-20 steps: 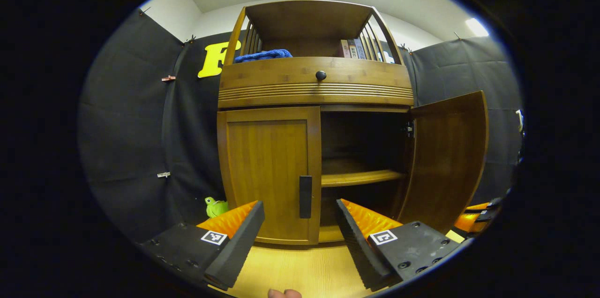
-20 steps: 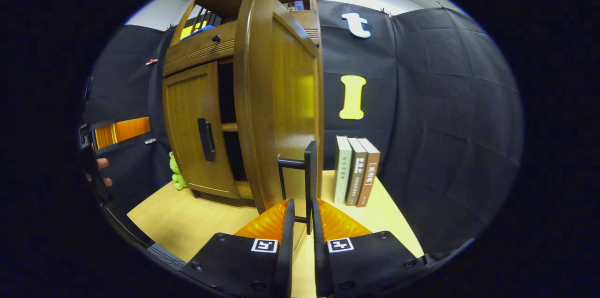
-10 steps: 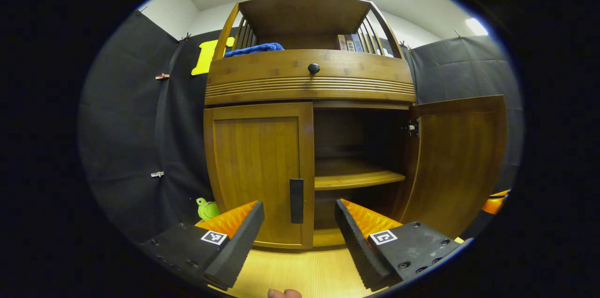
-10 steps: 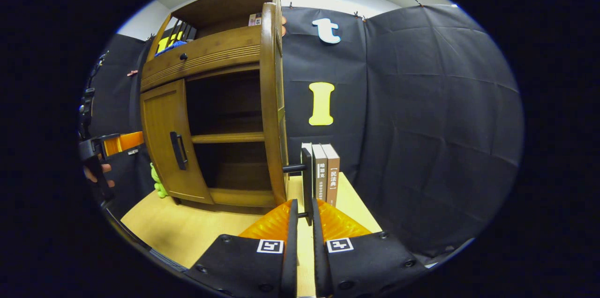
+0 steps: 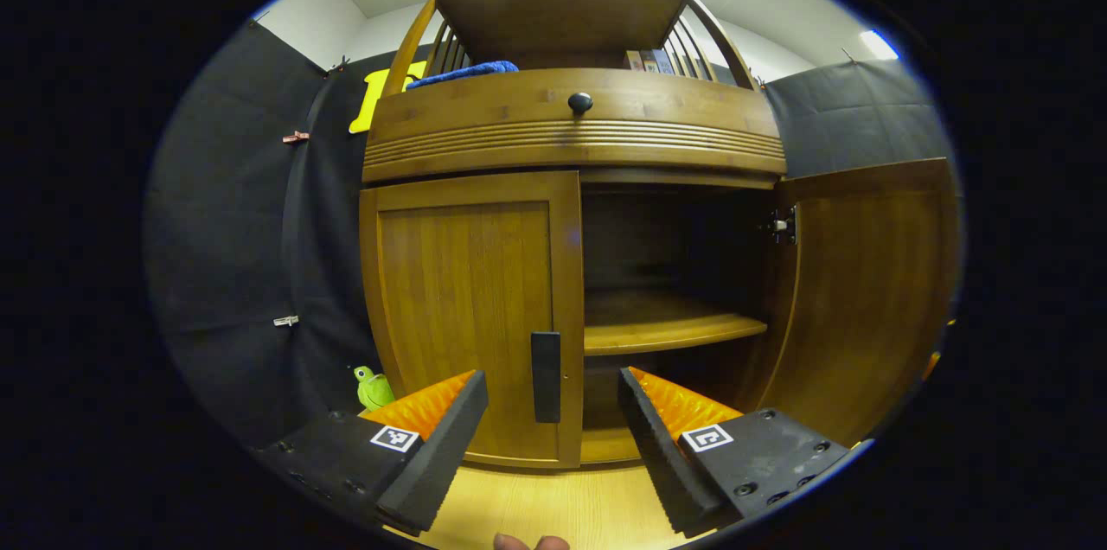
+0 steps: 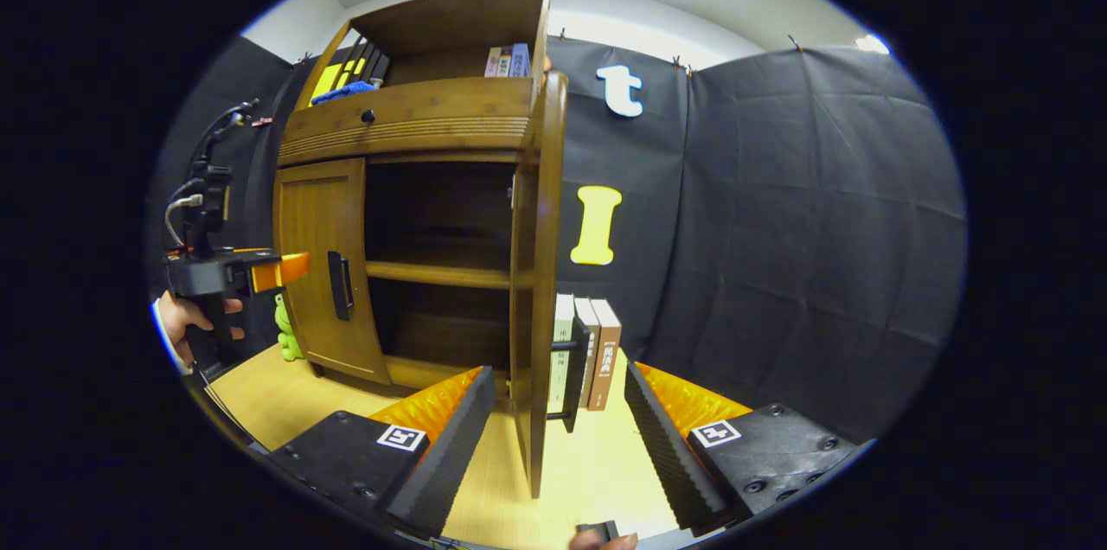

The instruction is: Open the right door of the double-door shoe cabinet with the right hand, and open the left door with the left hand.

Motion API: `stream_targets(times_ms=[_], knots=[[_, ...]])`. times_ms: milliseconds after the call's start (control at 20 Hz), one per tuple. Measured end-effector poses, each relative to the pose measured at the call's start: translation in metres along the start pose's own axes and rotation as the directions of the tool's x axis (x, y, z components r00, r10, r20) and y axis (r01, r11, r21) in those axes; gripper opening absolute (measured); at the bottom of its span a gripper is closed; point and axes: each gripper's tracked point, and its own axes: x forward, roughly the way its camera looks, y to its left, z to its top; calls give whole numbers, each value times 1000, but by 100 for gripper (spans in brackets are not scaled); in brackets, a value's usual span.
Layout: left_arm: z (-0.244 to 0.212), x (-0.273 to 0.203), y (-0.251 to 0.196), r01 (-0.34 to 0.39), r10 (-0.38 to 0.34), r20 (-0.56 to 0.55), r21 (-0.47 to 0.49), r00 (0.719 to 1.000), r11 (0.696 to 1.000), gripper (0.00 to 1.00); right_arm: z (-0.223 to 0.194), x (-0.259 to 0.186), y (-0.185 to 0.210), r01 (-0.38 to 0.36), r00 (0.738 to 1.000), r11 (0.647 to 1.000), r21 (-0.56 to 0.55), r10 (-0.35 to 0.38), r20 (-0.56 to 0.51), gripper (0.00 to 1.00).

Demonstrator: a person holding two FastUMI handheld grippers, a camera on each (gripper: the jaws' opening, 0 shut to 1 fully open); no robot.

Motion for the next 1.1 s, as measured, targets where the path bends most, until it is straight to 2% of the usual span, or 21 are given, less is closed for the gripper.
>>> stream_targets(times_ms=[100,150,200,350,500,600,650,700,750,800,850,1100], knots=[[-6,17,2,-7,7,10,11,1000,1000,95,1,-7,9,-21,1000,999,26,22,-15,92],[-9,27,3,-10,10,14,24,1000,1000,97,1,-10,12,-23,999,999,38,24,-24,97],[-14,39,4,-12,12,13,34,1000,999,92,1,-11,13,-13,1000,999,49,14,-19,98],[-25,71,6,-19,19,9,36,1000,999,92,10,-12,19,11,999,997,77,-13,31,96],[-34,93,9,-47,47,0,38,999,998,82,8,-5,24,-3,1000,998,57,1,20,100],[-41,110,6,-41,42,-14,42,999,998,73,8,0,23,-7,1000,999,47,6,20,96],[-46,116,4,-40,41,-21,44,999,998,67,6,3,22,-8,1000,999,46,8,16,98],[-49,120,2,-48,49,-25,48,998,998,65,4,5,22,-9,1000,999,42,9,11,98],[-50,123,2,-50,51,-28,46,998,998,57,4,7,22,-7,1000,999,35,7,11,98],[-51,126,1,-54,56,-26,44,998,998,55,3,9,20,-6,1000,1000,26,6,9,97],[-52,128,3,-58,59,-25,42,998,997,48,4,10,19,-2,1000,1000,23,1,11,96],[-57,140,7,-44,44,-36,0,998,999,41,3,10,15,15,1000,1000,18,-15,10,98]])
